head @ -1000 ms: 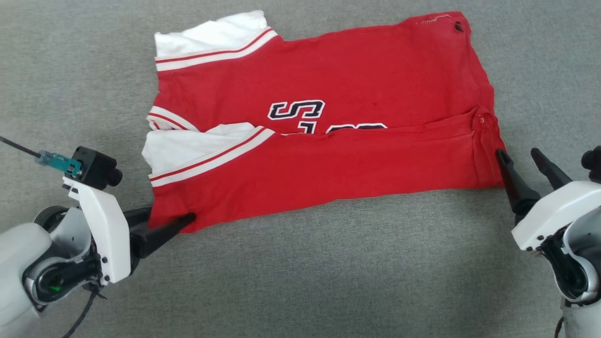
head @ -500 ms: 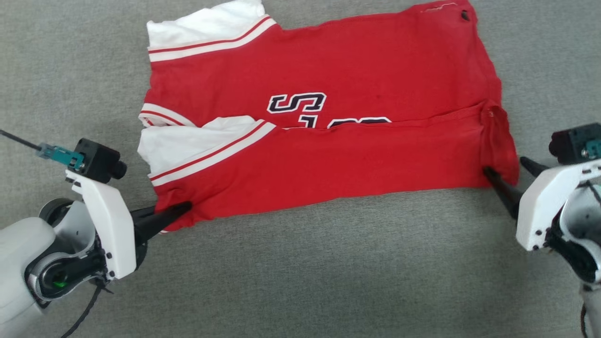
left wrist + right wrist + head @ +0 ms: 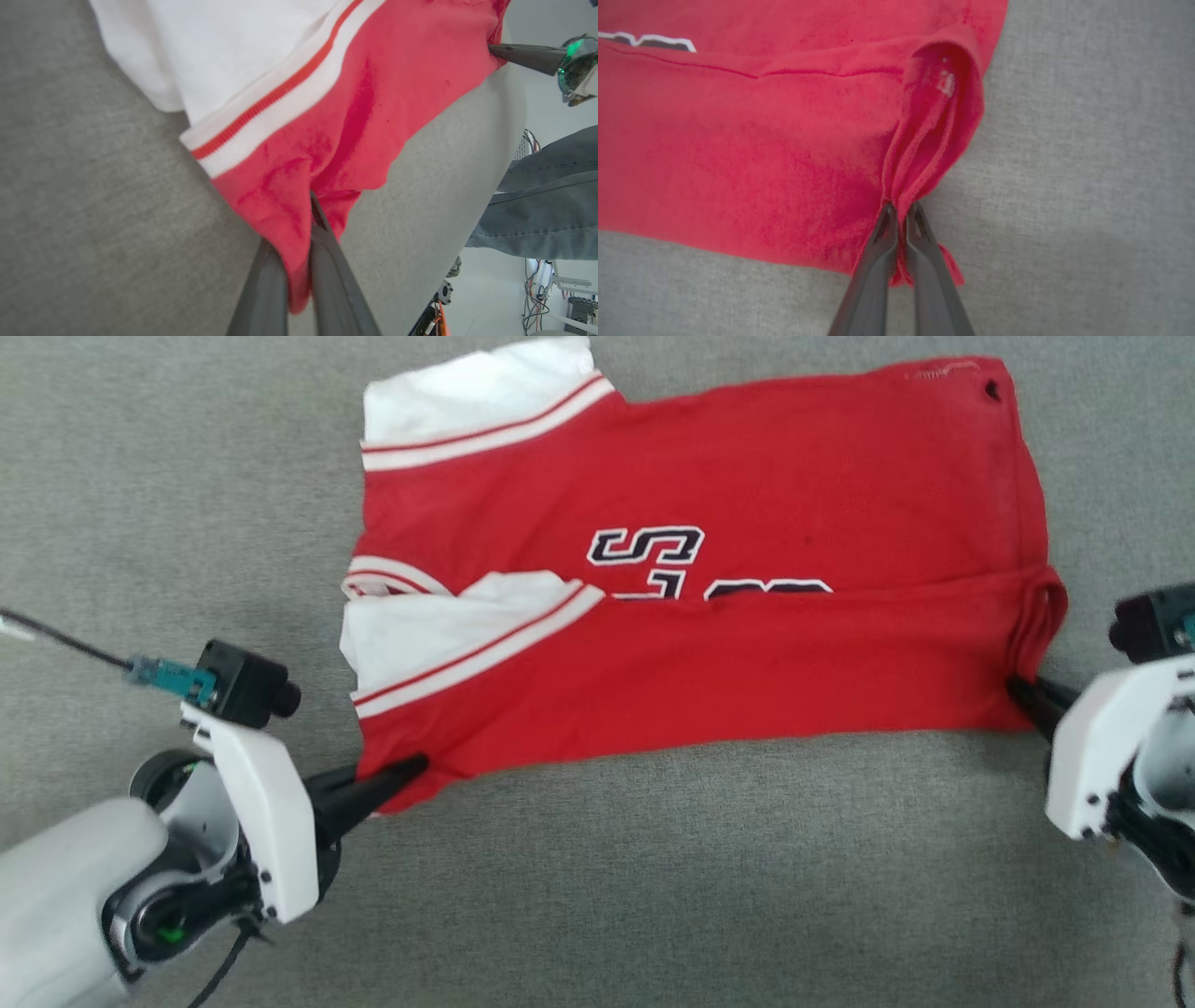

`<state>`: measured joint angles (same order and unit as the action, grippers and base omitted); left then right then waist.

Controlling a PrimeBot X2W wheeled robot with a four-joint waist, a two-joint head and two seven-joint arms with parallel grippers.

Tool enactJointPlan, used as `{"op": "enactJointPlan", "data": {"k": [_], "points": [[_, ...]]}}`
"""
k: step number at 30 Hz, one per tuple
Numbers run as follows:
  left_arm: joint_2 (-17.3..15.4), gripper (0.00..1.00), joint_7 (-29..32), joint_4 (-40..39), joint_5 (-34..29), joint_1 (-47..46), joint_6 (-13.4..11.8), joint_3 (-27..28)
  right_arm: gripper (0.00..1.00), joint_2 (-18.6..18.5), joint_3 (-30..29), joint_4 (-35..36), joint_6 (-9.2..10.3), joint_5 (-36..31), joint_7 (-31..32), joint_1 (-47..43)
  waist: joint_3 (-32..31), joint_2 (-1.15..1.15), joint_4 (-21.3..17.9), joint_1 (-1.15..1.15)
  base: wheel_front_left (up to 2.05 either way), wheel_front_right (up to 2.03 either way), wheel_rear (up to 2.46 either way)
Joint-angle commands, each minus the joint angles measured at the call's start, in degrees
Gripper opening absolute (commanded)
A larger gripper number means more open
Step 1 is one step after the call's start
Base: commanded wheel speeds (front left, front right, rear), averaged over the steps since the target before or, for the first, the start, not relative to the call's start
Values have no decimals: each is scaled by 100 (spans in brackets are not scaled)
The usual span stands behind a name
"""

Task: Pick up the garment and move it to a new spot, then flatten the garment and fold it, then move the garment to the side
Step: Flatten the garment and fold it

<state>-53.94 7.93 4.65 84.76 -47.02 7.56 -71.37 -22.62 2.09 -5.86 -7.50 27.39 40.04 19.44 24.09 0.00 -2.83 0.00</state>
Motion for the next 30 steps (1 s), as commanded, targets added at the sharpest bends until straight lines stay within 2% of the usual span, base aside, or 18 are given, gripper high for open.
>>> {"op": "enactJointPlan", "data": {"k": [1, 10, 15, 17, 18, 19, 20, 21, 23, 30], "points": [[-73, 0, -98, -93, -72, 137, -16, -38, 0, -77, -50, 9, 2, 34, 47, -294, -110, 0, 62, 0, 0, 0, 0], [-526, 0, -613, -728, -249, 827, -16, -144, 0, -289, -364, 788, 2, 276, 458, -1137, -321, 0, 96, 0, 0, 0, 0], [-618, 0, -820, -886, -305, 1114, -16, -164, 0, -233, -598, 1122, 2, 264, 534, -1508, -368, 0, 129, 0, 0, 0, 0], [-588, 0, -911, -836, -341, 1140, -16, -168, 48, -178, -687, 1223, 2, 183, 422, -1551, -386, 0, 143, 0, 0, 0, 0], [-573, 33, -966, -783, -388, 1133, -16, -168, 100, -139, -756, 1261, 2, 128, 311, -1566, -397, 0, 152, 0, 0, 0, 0], [-550, 67, -1026, -744, -402, 1130, -16, -170, 100, -83, -814, 1286, 2, 73, 201, -1583, -409, 0, 159, 0, 0, 0, 0], [-529, 91, -1090, -716, -375, 1135, -16, -165, 100, -8, -856, 1322, 2, 40, 101, -1610, -422, 0, 159, 0, 0, 0, 0], [-537, 100, -1153, -667, -339, 1140, -16, -149, 100, 59, -904, 1360, 2, -6, 9, -1646, -434, 0, 153, 0, 0, 0, 0], [-611, 100, -1338, -511, -311, 1133, -16, -69, 100, 126, -978, 1480, 2, -253, -264, -1649, -446, 0, 104, 0, 0, 0, 0], [-874, 100, -1937, -108, -217, 967, -15, 287, 100, 722, -1040, 1740, 1, -881, -1626, -1498, -436, 0, -155, 0, 0, 0, 0]]}}
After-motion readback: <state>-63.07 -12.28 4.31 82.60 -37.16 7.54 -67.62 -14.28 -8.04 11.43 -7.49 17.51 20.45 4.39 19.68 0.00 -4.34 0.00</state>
